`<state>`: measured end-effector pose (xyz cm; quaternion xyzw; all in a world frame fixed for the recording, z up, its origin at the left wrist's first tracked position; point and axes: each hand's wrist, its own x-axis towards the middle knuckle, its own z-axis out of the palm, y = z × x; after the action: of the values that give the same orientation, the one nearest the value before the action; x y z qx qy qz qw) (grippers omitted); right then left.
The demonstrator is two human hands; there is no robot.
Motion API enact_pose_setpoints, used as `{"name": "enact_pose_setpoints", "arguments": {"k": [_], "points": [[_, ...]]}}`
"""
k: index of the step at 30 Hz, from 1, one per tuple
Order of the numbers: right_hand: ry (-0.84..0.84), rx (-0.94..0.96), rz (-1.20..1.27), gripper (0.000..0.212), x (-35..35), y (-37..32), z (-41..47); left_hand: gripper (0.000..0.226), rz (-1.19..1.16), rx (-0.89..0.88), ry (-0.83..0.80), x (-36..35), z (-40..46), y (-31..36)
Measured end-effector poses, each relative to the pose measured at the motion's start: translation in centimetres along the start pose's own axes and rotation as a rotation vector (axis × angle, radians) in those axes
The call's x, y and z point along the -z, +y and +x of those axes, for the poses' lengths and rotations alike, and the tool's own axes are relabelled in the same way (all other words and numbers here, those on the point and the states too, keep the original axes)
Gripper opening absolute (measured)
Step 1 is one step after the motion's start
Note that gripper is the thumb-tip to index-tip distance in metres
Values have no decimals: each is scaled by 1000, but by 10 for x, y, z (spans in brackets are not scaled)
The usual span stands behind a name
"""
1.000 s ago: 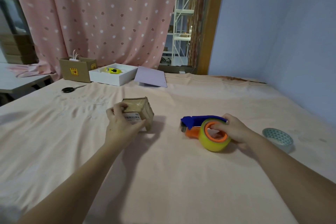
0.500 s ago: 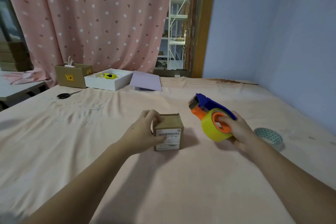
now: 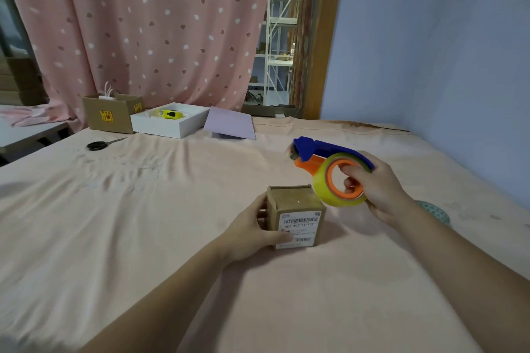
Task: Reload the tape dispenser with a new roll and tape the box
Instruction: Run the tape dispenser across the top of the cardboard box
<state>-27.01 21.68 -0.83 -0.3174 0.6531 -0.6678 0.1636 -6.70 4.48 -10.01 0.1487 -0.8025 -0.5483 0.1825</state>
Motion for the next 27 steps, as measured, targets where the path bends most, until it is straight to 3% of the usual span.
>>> {"name": "enact_pose_setpoints", "arguments": {"k": [3,13,27], "points": [[-17,47,-46,33,-4,-6,0,69,1,-47,18,-1,-1,1],[-90,281,-445,46,-9,-27,-8,77,-21,-17,5,1,-3,2],[-214,432,-630,60,-10,-38,-10,72,-64,12,3,2,-3,3]]}}
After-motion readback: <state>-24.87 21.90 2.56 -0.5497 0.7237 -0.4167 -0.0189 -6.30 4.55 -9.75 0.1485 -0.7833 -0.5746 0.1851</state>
